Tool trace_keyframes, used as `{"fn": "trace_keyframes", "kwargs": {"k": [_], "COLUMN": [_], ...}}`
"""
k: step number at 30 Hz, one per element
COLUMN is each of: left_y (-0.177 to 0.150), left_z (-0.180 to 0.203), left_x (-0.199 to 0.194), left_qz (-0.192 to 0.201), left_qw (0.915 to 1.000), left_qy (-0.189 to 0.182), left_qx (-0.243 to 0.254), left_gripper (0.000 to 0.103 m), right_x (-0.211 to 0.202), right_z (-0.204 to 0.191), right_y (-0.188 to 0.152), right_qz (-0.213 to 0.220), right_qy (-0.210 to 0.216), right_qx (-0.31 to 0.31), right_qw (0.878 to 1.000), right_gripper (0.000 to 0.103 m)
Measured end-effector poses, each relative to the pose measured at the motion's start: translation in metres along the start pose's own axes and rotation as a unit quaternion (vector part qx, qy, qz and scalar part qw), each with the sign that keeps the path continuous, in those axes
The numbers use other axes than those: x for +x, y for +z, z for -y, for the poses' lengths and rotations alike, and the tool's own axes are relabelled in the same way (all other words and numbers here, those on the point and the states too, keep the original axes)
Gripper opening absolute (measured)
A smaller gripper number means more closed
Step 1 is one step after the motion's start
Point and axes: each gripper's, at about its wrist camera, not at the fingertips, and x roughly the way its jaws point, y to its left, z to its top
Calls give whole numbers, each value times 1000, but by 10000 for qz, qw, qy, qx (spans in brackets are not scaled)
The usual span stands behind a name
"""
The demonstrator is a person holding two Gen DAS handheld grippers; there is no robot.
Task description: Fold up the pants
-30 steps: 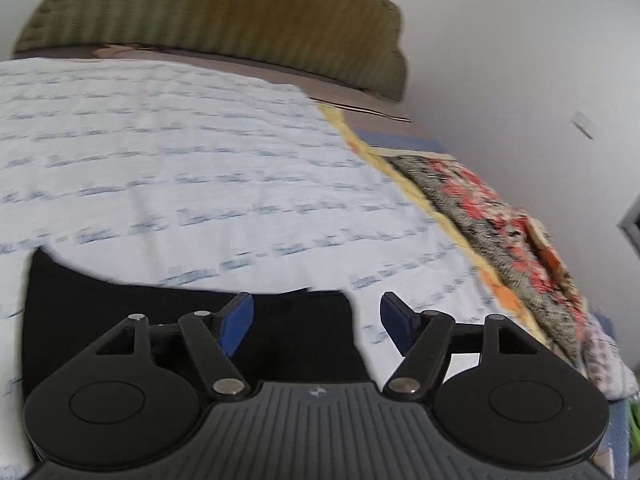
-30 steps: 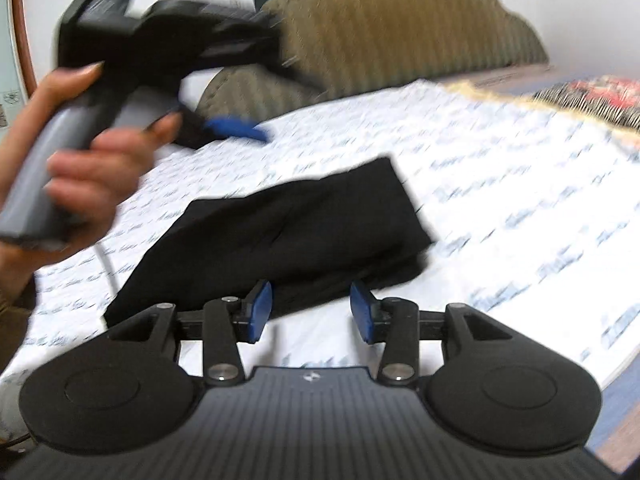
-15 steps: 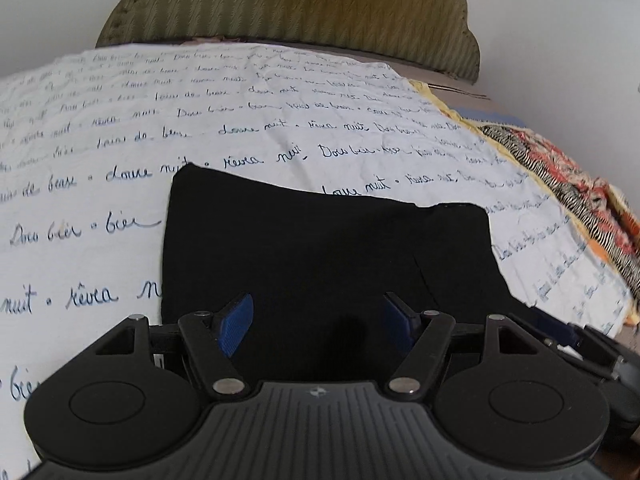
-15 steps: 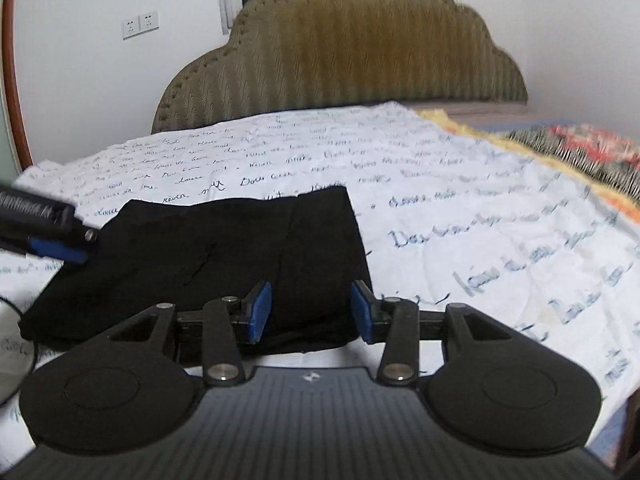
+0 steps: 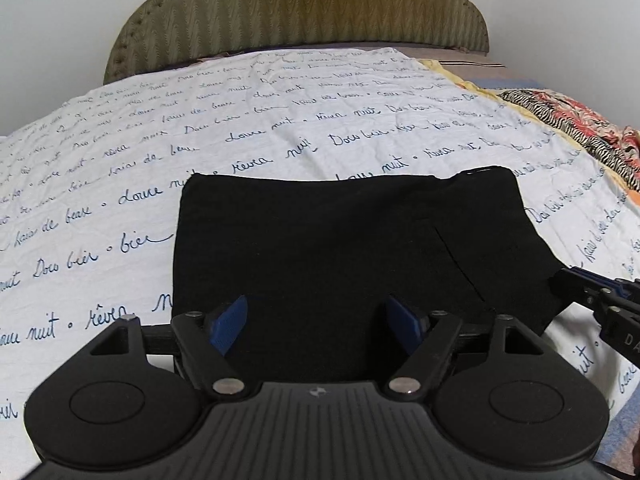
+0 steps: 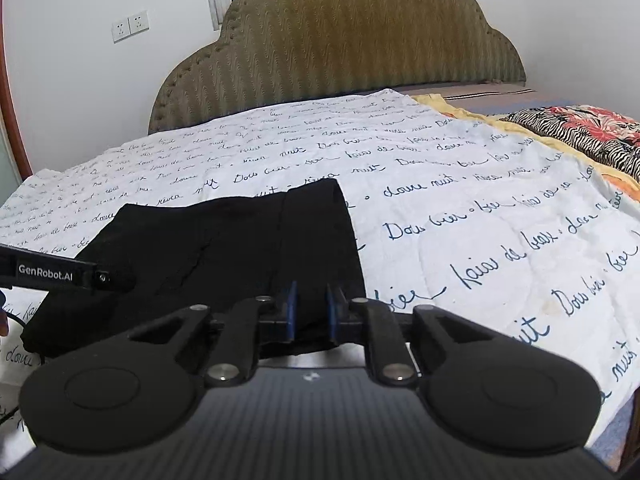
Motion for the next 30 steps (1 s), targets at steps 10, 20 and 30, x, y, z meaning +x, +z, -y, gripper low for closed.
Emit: {"fn": "trace_keyframes", "kwargs": {"k": [10, 20, 30], "left_y": [-2, -41, -53], "left_z": [16, 88, 116], "left_x": [-8, -33, -32], "left_qz": [223, 1528, 1445], "left_qw": [9982, 9396, 9150], "left_qy": [16, -259, -751], "left_qx": [558, 3051, 3691], "left_gripper": [78, 76, 52], "right_x": [-1, -6, -7], "right_z": [4, 10, 14], "right_y": [5, 19, 25], "right_qz": [94, 255, 356], "right_qy": [13, 170, 106], "right_qx": [97, 353, 500], "right_qw": [9999, 9989, 9981], "right_gripper": [12, 10, 4]}}
